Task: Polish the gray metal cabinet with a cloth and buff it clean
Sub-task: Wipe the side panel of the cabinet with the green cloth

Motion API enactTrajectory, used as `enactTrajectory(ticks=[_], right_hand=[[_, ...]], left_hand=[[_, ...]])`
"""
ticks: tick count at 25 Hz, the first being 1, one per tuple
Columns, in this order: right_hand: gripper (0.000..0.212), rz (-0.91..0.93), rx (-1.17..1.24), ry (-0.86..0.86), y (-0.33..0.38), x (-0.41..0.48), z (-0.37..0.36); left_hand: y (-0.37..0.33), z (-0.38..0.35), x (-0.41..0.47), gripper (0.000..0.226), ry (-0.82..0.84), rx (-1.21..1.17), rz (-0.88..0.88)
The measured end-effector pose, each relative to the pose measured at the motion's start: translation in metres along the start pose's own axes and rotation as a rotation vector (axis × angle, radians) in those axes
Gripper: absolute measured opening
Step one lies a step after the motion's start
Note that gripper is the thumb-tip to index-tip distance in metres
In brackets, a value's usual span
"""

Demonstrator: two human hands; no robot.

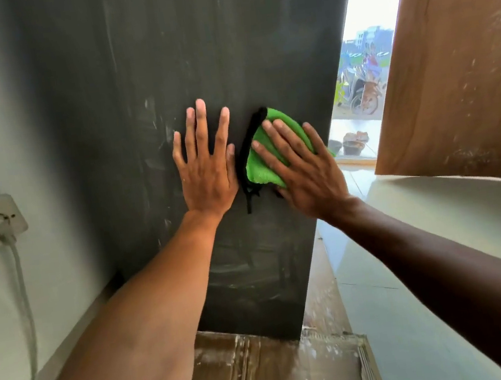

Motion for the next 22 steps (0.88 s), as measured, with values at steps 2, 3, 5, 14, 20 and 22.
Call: enactTrajectory(ticks=[2, 3, 5, 14, 20, 22], right_hand=[[0.075, 0.022, 0.016, -0.011, 0.031, -0.04, -0.01], [0.074, 0.088, 0.017, 0.005, 0.051, -0.066, -0.016], [0.073, 0.232, -0.012, 0.081, 0.085, -0.116, -0.032], [0.068, -0.057, 0.008, -0.055, 0.041, -0.071, -0.015], [0.069, 0.132, 0.013, 0.037, 0.102, -0.14, -0.037], [0.063, 0.147, 0.018, 0.073, 0.127, -0.166, -0.044]], left_hand=[[0.009, -0.003, -0.029, 0.055, 0.012, 0.003, -0.023], [0.015, -0.005, -0.043, 0.056, 0.019, -0.001, -0.033], [0.022, -0.009, -0.065, 0.057, 0.044, -0.013, -0.037], [0.014, -0.01, -0.107, 0.058, 0.064, -0.017, 0.043], [0.018, -0.016, -0.16, 0.058, 0.12, -0.038, 0.006], [0.024, -0.013, -0.181, 0.062, 0.17, -0.037, -0.036]])
Point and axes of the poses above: each hand's wrist, its own x-axis towards the middle knuckle, its own z-axis out of the back of the hand, y = z × x, the point moved 5 cm from there along x, towards the middle knuckle, and after that the axes turned 15 degrees about -y, right-handed, at the moved point
